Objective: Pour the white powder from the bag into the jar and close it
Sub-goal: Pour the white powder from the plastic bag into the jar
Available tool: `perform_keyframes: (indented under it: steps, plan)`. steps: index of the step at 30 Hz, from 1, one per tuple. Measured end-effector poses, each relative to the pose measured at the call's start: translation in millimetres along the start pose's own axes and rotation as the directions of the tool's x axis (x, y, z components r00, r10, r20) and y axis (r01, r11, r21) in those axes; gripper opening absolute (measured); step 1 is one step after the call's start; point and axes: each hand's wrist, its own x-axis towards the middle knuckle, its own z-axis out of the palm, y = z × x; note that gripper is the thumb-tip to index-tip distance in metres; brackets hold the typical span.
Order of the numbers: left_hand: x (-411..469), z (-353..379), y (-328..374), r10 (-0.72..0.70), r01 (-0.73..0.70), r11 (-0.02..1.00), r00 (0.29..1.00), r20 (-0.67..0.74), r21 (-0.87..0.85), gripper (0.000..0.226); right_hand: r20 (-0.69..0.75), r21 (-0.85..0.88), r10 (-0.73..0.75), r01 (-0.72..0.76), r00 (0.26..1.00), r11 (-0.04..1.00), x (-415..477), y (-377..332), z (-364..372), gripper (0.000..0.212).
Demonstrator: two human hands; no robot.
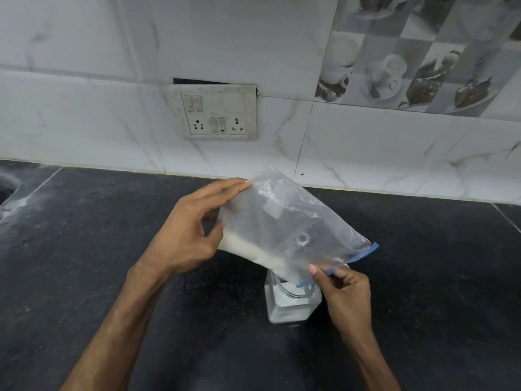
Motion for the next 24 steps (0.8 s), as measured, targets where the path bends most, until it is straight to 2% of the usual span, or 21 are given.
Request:
perform_keyframes:
  steps: [8,13,15,19,24]
  plan:
    - [-3.1,-0.4,0.8,-0.033,0.033,0.998,0.999,0.009,-0.051,0.078,-0.004,0.002,-0.006,0.006,1.000,1.000,-0.3,-3.5,-1.2,0.011]
    - [-3.6,-2.4,0.2,-0.086,0.081,0.985,0.996,-0.027,-0.155,0.051,0.002,-0.037,-0.027,0.028,1.000,0.999,-2.1,-0.5,3.6,0.028]
    - [-3.9,-2.7,-1.2,-0.092,0.086,0.980,0.995,-0.025,-0.180,0.037,-0.023,-0.013,-0.019,0.019,1.000,1.000,-1.2,-0.1,1.8,0.028]
    - [-5.8,-2.3,0.2,-0.123,0.119,0.988,0.991,-0.044,-0.098,0.034,-0.010,-0.039,-0.013,0.013,1.000,0.999,-0.4,0.3,-0.8,0.012]
    - [-7.7,0.8,0.4,-0.143,0.137,0.986,0.988,-0.061,-0.096,0.035,-0.010,-0.044,-0.026,0.026,1.000,0.999,0.3,1.6,-0.7,0.012]
